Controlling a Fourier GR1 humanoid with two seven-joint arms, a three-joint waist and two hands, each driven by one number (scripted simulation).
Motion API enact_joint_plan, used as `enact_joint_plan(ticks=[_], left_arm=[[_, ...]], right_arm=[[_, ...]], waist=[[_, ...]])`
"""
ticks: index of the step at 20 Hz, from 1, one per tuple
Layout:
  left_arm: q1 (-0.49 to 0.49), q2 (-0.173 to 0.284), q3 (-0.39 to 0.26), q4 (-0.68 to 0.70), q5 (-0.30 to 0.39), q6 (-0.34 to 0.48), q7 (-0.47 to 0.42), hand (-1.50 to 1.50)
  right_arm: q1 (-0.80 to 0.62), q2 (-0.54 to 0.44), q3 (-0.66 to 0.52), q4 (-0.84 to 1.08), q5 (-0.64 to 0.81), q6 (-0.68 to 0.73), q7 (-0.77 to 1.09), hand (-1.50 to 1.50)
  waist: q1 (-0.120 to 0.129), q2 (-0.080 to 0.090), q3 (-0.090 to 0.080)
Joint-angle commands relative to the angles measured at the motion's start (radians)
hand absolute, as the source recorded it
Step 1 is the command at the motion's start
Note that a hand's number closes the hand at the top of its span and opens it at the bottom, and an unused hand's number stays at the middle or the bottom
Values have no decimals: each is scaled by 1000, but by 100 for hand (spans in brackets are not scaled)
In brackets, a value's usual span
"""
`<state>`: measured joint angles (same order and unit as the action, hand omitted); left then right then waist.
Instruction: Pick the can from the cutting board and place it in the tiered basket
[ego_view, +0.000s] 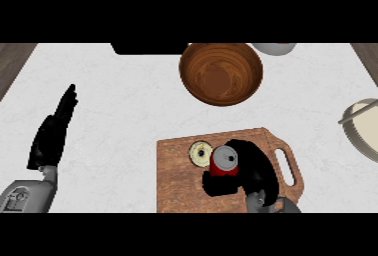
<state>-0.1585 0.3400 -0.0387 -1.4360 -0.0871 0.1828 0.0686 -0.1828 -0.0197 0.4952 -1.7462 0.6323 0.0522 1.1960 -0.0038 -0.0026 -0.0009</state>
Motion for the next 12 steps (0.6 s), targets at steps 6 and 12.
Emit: enact_joint_plan(ticks=[6, 12], left_arm=[[36, 16, 35, -13, 0, -14, -10, 0], [29, -10, 26, 17, -2, -24, -36, 0]], right_arm=[[167, -293, 111, -317, 47, 96, -331, 150], [142, -288, -1, -561, 169, -31, -323, 150]], waist=[[-14, -5, 2], [-13, -2, 0]])
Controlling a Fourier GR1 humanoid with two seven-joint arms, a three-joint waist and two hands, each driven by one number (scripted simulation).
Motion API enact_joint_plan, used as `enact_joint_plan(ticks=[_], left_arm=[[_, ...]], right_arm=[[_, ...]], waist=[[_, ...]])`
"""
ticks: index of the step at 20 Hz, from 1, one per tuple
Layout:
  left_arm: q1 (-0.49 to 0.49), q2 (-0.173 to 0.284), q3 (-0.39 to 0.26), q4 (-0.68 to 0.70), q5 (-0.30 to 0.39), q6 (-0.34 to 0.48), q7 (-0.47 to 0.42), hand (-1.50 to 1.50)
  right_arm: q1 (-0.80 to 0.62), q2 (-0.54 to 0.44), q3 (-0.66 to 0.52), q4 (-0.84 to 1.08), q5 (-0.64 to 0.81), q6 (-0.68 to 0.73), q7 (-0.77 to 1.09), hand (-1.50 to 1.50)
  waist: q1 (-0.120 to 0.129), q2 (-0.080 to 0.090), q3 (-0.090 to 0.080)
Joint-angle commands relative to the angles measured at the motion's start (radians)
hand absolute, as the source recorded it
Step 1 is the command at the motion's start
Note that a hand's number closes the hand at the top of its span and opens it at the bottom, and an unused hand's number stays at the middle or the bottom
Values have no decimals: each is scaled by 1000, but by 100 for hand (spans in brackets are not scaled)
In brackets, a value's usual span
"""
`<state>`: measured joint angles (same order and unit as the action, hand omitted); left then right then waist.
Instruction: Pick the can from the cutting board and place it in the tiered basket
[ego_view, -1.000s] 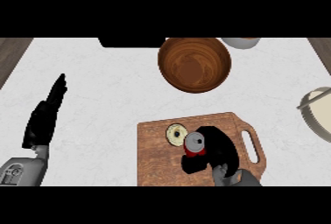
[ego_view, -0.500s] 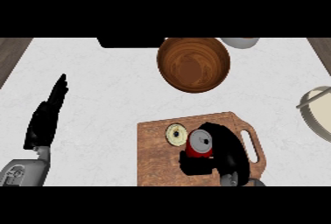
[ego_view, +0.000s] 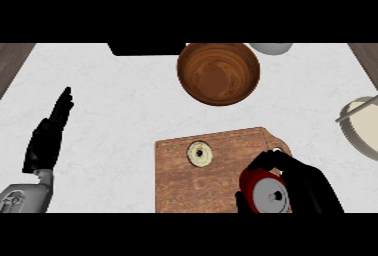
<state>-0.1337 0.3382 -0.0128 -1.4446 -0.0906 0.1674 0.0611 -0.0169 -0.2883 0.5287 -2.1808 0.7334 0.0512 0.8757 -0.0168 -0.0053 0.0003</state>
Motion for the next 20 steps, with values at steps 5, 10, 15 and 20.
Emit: enact_joint_plan(ticks=[5, 10, 15, 20], left_arm=[[46, -13, -15, -83, -4, -9, 36, 0], [-8, -17, 19, 27, -1, -16, -18, 0], [-25, 2, 22, -40, -21, -30, 46, 0], [27, -26, 19, -37, -17, -34, -5, 0]], right_arm=[[-40, -129, -296, -286, -44, 20, -35, 150], [-180, -211, -464, -317, -100, 166, 35, 150], [-322, -269, -667, -178, -281, 326, 5, 150], [-325, -298, -885, -48, -500, 363, -122, 150]], waist=[[10, 1, 0], [0, 3, -1], [11, 3, -1], [10, 3, 0]])
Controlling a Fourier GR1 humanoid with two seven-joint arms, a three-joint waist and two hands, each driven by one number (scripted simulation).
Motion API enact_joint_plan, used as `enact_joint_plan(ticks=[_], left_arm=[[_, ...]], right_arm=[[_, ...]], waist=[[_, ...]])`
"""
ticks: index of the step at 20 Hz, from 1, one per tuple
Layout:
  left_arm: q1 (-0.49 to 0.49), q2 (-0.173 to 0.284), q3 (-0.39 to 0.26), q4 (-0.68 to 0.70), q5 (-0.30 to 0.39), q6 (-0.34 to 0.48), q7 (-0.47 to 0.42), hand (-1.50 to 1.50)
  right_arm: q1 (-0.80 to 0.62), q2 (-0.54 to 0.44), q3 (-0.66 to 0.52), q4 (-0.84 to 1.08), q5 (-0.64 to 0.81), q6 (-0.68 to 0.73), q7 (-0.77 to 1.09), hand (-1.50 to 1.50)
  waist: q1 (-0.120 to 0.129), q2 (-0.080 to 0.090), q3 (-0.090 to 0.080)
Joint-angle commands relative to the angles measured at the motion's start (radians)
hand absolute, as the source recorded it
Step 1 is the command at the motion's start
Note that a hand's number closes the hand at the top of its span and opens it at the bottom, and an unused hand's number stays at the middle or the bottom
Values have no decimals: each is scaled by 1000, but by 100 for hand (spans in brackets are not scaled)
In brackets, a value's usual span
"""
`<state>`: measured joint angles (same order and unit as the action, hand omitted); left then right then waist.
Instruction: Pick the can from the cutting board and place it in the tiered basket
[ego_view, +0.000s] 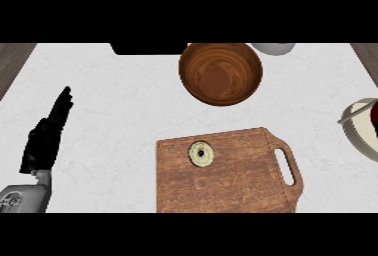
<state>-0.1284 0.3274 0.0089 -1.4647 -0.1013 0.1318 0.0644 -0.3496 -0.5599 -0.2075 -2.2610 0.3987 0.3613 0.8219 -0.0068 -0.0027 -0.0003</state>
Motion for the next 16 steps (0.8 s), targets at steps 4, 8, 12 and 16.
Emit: enact_joint_plan(ticks=[4, 8, 12, 16], left_arm=[[28, -24, 1, -24, -41, 7, -35, 0], [-5, 14, 21, -76, 2, -46, 47, 0], [-46, -6, 26, 23, -11, -35, 16, 0], [-41, -27, 17, 35, -24, -40, -18, 0]], right_arm=[[62, -72, -171, 164, -39, 43, -293, 150], [-25, -180, -97, 334, 165, -3, -364, 150], [41, -274, -131, 429, 277, -42, -484, 150], [-81, -285, -84, 649, 362, -132, -543, 150]], waist=[[6, 2, 1], [28, 7, 1], [8, 8, 1], [21, 8, 0]])
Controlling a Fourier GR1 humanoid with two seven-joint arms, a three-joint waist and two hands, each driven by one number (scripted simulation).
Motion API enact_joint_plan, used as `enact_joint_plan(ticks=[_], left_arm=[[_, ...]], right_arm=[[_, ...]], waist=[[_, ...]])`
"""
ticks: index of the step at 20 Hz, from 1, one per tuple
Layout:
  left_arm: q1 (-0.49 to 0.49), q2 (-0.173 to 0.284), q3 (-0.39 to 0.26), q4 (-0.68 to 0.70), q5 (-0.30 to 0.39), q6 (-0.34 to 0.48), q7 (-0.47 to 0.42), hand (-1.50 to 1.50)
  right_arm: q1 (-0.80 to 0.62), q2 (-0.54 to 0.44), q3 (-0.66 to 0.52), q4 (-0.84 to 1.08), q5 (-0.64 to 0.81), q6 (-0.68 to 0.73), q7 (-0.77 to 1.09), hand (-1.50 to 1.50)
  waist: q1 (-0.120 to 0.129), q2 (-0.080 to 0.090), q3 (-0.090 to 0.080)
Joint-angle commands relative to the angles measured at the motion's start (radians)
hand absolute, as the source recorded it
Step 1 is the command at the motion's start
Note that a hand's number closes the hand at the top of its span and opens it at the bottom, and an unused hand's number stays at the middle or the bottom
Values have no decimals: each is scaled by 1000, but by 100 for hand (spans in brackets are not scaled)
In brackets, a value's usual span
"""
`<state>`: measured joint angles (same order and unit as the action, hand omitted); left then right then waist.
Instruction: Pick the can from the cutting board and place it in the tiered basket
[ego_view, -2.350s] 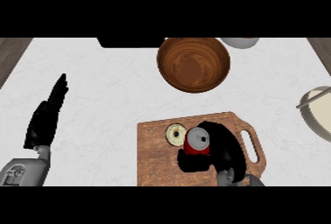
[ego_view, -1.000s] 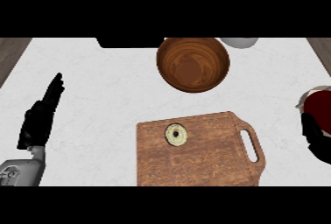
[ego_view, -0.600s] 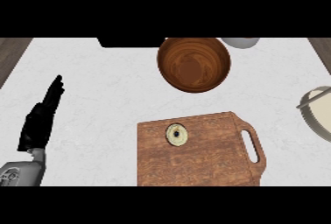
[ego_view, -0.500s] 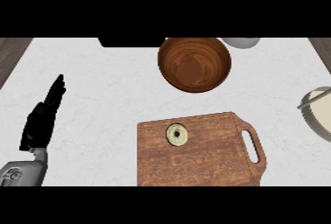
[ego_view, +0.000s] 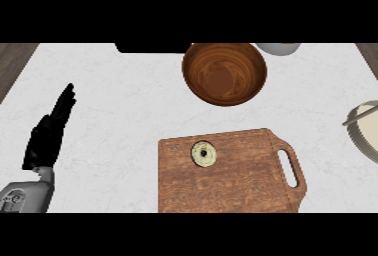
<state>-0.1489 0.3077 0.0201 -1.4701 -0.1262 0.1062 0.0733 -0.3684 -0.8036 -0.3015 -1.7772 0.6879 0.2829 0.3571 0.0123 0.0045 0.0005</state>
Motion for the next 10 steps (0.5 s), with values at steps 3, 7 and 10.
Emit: enact_joint_plan(ticks=[3, 7, 10], left_arm=[[-10, -8, 13, 3, -17, -3, 3, 0], [9, -14, 30, 19, -14, -21, -22, 0], [-51, -35, 12, 49, -41, 3, 3, 0]], right_arm=[[-28, -72, -52, 262, 52, -77, -224, 150], [-67, -78, -46, 372, 30, -58, -318, 150], [-34, -54, -49, 426, -7, -63, -409, 150]], waist=[[-6, -3, 0], [-8, -4, -1], [-15, -3, 0]])
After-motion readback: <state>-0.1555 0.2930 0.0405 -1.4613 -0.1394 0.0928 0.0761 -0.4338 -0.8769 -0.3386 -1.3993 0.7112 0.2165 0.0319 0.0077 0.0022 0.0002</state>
